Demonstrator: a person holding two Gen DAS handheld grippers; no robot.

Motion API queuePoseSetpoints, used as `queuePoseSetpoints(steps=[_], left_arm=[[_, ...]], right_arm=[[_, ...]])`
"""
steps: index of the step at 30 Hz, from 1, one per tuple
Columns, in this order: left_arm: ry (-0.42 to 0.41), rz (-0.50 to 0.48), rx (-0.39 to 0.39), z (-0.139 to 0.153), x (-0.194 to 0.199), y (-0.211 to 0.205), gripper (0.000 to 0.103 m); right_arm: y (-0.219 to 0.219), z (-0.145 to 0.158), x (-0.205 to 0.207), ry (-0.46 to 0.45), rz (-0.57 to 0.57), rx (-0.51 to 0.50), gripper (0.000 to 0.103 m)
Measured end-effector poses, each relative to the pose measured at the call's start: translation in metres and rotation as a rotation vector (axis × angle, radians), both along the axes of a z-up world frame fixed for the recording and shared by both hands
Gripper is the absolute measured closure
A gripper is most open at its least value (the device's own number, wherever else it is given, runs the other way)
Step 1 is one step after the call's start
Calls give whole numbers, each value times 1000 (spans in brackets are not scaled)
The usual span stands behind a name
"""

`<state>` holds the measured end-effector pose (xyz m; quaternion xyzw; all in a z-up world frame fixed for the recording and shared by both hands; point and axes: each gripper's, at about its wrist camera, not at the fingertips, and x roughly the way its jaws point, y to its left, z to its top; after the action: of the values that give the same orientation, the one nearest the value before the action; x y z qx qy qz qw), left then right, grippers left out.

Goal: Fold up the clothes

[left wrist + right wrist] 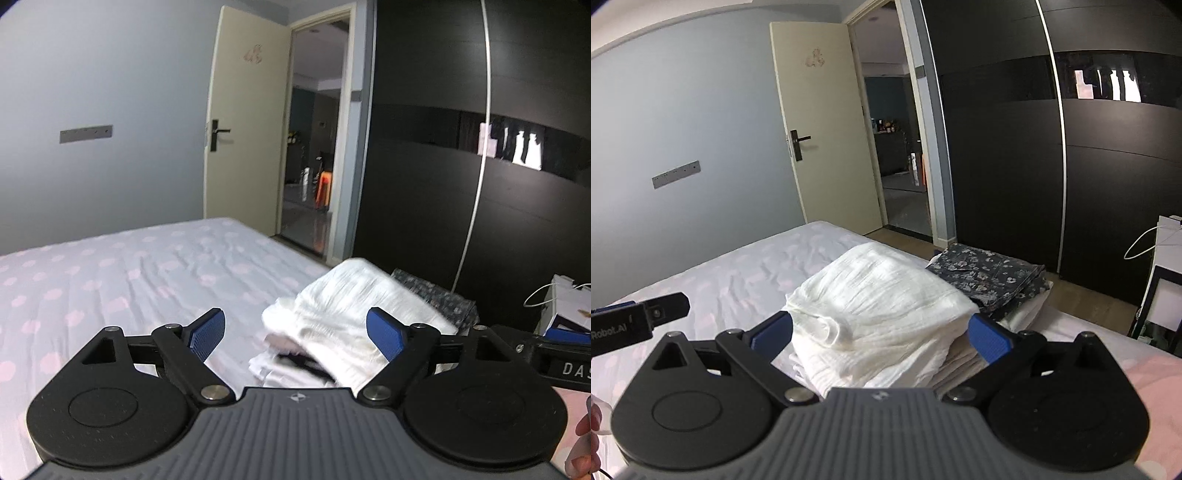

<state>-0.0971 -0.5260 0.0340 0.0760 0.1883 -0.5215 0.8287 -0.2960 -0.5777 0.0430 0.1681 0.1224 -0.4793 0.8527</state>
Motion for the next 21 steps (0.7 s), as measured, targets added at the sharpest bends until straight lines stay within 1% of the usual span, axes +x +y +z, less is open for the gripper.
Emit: queuePoseSetpoints(steps=[2,5,7,9,15,21], left_arm=[[4,17,19,-6,1,1,19],[5,29,32,-19,-3,2,19],[2,24,31,-25,-5,2,19],[5,11,48,-30,-5,1,19],[28,11,66,-40,-9,1,19],[51,3,73,-44,-9,0,19]], right_arm=[[5,-10,0,3,-44,-3,1],[8,-20,6,43,-74,24,1],[8,-25,7,42,-64,50,1],[7,-27,7,28,-59,67,1],[13,-27,9,-4,-42,47,1],[12,-33,16,22,-37,56,1]])
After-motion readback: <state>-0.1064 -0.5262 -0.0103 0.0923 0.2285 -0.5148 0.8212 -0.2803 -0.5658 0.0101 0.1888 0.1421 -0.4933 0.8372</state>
